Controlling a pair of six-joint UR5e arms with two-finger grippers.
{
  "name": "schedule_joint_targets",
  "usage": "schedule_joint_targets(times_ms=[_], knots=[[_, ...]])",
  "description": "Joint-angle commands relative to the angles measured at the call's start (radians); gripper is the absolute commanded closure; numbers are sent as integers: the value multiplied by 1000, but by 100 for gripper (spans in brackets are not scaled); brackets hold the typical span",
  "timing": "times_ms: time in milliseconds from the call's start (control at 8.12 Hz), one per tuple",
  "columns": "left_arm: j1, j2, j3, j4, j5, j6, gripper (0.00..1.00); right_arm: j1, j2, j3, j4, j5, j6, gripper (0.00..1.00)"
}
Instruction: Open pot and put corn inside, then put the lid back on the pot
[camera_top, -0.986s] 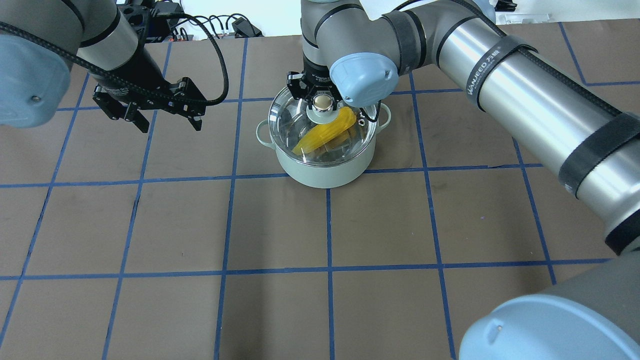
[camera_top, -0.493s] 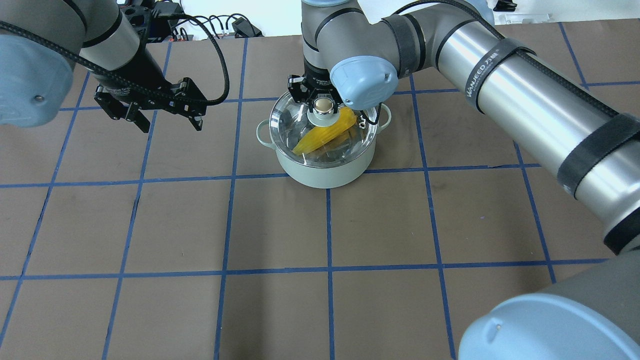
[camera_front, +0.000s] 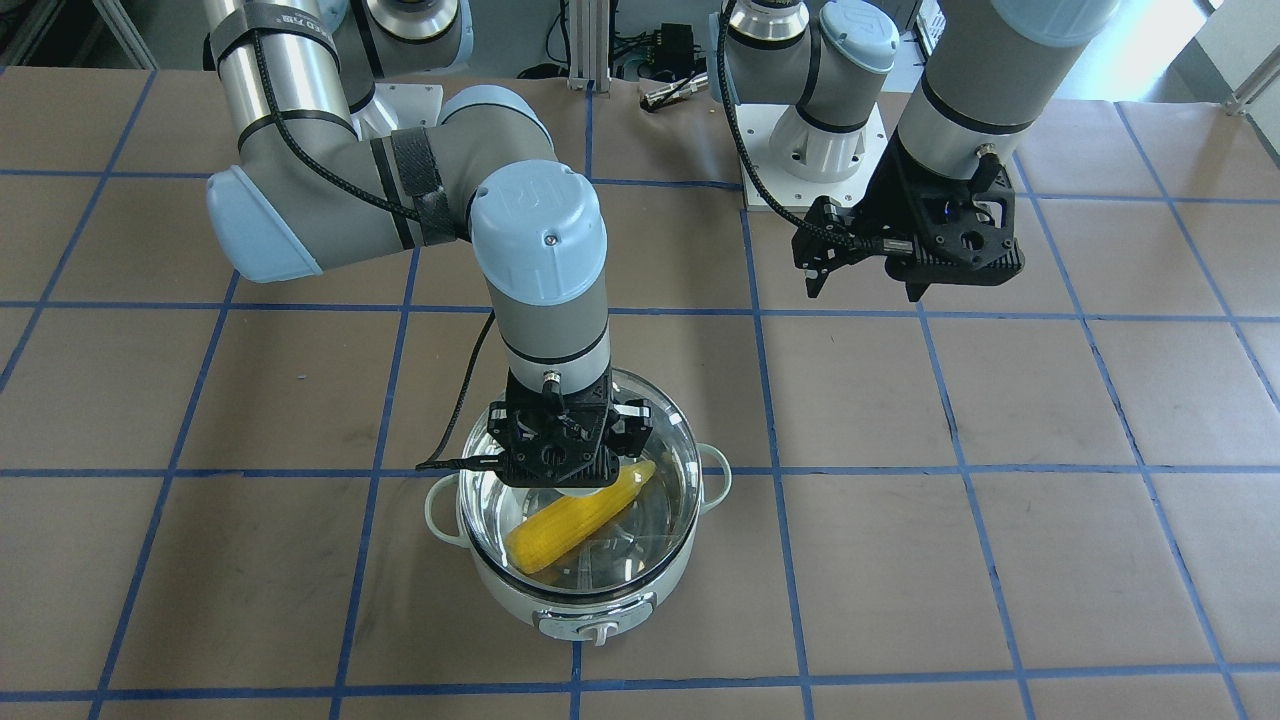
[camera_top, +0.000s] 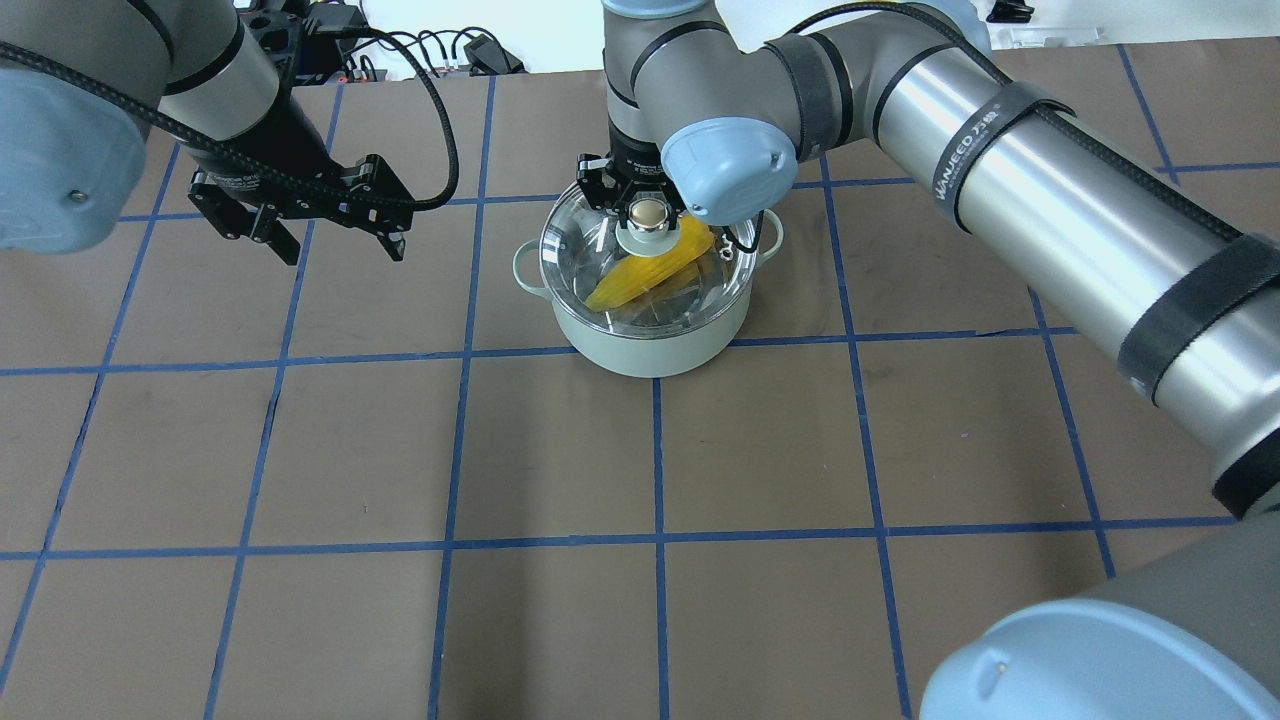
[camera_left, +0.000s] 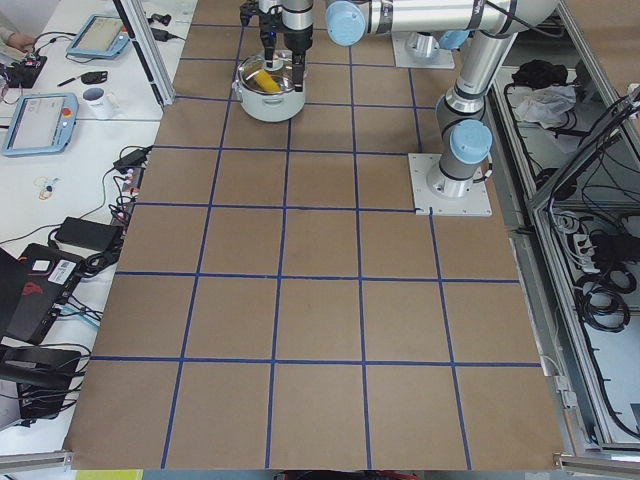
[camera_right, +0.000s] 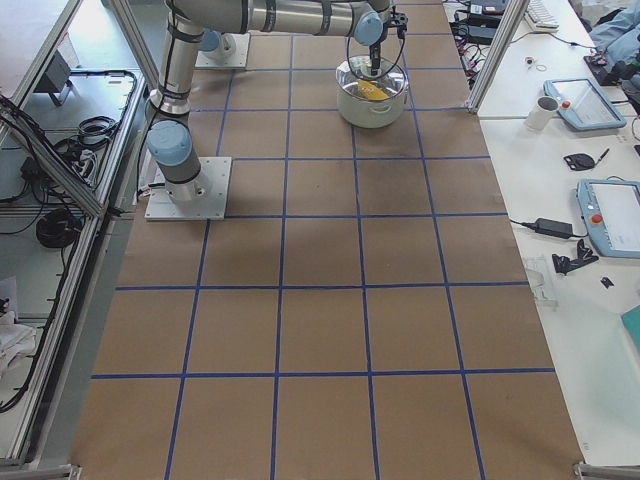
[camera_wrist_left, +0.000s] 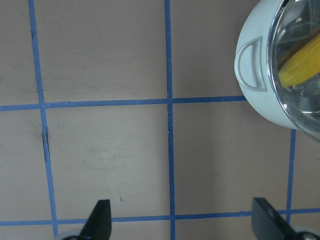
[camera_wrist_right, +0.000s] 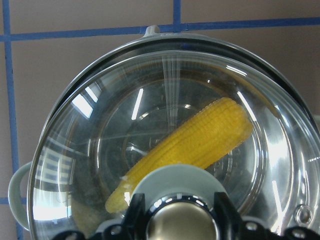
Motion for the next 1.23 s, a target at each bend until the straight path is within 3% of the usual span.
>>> schedule_joint_targets(times_ms=[0,986,1109], knots=[[0,-1,0,3,-1,-2,0,0,-1,0,-40,-1,-6,67],[0,-5,0,5,-1,-2,0,0,2,14,-42,-10,-38,67],[0,-8,-1,6,-1,-2,0,0,2,14,-42,-12,-38,59]])
